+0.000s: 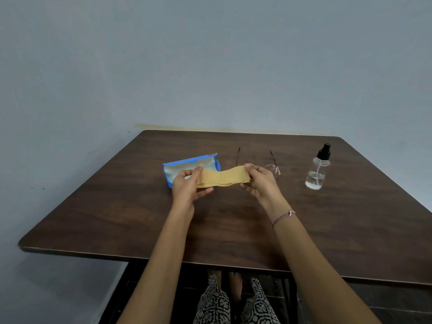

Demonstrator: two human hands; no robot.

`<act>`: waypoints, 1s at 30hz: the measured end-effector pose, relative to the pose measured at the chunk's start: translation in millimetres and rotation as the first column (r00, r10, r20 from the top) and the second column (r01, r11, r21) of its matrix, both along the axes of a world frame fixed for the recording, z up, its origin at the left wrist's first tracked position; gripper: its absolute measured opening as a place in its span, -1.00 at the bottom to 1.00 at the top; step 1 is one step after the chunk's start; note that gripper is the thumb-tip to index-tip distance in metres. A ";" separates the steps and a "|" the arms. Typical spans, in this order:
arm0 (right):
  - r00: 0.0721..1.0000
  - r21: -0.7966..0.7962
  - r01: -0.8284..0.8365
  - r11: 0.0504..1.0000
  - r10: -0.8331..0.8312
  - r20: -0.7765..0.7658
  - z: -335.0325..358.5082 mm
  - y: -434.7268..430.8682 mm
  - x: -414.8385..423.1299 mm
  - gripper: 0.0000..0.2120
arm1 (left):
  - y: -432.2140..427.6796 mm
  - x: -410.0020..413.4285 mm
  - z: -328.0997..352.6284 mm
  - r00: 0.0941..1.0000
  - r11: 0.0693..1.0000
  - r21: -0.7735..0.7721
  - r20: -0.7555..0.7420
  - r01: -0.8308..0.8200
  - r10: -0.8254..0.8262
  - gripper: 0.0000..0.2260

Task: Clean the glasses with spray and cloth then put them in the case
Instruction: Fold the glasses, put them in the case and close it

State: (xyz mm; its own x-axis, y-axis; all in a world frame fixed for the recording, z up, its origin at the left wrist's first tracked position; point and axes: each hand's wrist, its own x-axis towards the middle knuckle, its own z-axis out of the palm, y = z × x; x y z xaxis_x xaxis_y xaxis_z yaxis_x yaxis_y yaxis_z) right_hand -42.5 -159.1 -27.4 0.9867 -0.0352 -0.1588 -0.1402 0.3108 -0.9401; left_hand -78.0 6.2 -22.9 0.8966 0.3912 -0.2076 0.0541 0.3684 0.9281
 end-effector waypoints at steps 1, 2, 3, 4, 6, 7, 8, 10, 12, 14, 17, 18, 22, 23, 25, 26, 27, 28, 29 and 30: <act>1.000 0.001 -0.020 1.000 0.020 -0.003 0.7 6.7 1.5 -0.81 | 4.9 0.5 0.6 1.000 0.999 0.020 0.005 -0.031 0.031 -0.76; 1.000 -0.010 -0.029 1.000 0.029 0.003 0.7 13.4 4.0 -0.77 | 10.0 0.8 0.8 0.998 0.998 0.034 0.013 -0.060 0.060 -0.77; 0.999 -0.031 -0.029 0.999 0.030 0.021 0.9 20.3 6.9 -0.73 | 15.3 1.8 0.1 0.996 0.995 0.046 0.021 -0.088 0.087 -0.79; 0.999 -0.060 -0.022 0.998 0.025 0.039 0.8 26.6 11.0 -0.72 | 20.9 2.9 -0.3 0.993 0.992 0.055 0.024 -0.114 0.113 -0.81; 0.998 -0.130 -0.026 0.991 0.033 0.054 -0.7 38.2 21.8 -0.70 | 33.0 7.4 -2.3 0.988 0.984 0.087 0.007 -0.156 0.156 -0.81; 0.997 -0.167 -0.037 0.985 0.047 0.055 -1.4 43.3 27.4 -0.69 | 38.5 10.1 -4.0 0.986 0.980 0.115 -0.008 -0.165 0.167 -0.80; 0.996 -0.207 -0.048 0.977 0.063 0.066 -1.6 47.6 31.9 -0.67 | 43.1 12.0 -5.0 0.984 0.974 0.146 -0.014 -0.172 0.176 -0.79; 0.989 -0.317 -0.047 0.947 0.089 0.119 -2.3 55.0 39.7 -0.63 | 51.2 17.3 -9.2 0.979 0.950 0.239 0.002 -0.199 0.205 -0.75; 0.978 -0.455 -0.002 0.891 0.097 0.185 -2.8 61.3 45.1 -0.63 | 56.6 21.6 -12.0 0.967 0.905 0.347 0.020 -0.244 0.253 -0.74; 0.964 -0.575 0.059 0.816 0.103 0.244 -2.1 66.0 48.7 -0.65 | 59.6 24.8 -11.8 0.955 0.858 0.433 0.023 -0.275 0.295 -0.75; 0.941 -0.675 0.157 0.721 0.098 0.323 -4.1 72.1 54.7 -0.68 | 60.4 29.4 -10.8 0.942 0.779 0.549 0.049 -0.302 0.331 -0.76; 0.937 -0.690 0.182 0.701 0.090 0.338 -5.4 73.7 55.6 -0.70 | 59.9 30.5 -11.1 0.940 0.749 0.586 0.064 -0.308 0.336 -0.76; 0.921 -0.701 0.240 0.672 0.071 0.384 -13.9 78.3 59.5 -0.75 | 58.3 32.3 -16.0 0.928 0.647 0.676 0.160 -0.351 0.337 -0.76; 0.917 -0.711 0.251 0.657 0.073 0.392 -15.3 78.8 60.4 -0.76 | 57.9 32.4 -17.5 0.924 0.622 0.692 0.191 -0.367 0.332 -0.76; 0.907 -0.729 0.276 0.627 0.081 0.413 -18.7 79.6 62.8 -0.77 | 57.8 32.8 -21.2 0.914 0.580 0.712 0.248 -0.397 0.321 -0.76; 0.901 -0.736 0.287 0.613 0.088 0.425 -20.5 79.8 64.5 -0.77 | 58.0 33.6 -22.9 0.909 0.558 0.723 0.264 -0.408 0.322 -0.75; 0.896 -0.746 0.297 0.596 0.096 0.434 -22.4 79.9 66.0 -0.77 | 58.4 34.3 -24.6 0.904 0.529 0.740 0.274 -0.415 0.327 -0.75; 0.892 -0.761 0.309 0.571 0.104 0.440 -24.3 80.1 67.2 -0.77 | 59.0 35.2 -26.5 0.900 0.489 0.765 0.277 -0.419 0.337 -0.75; 0.889 -0.778 0.321 0.540 0.112 0.444 -26.2 80.3 68.5 -0.77 | 59.5 36.1 -28.3 0.896 0.438 0.797 0.276 -0.416 0.348 -0.75; 0.885 -0.796 0.335 0.505 0.122 0.450 -28.1 80.0 69.4 -0.78 | 59.8 36.8 -29.8 0.892 0.381 0.831 0.271 -0.406 0.361 -0.75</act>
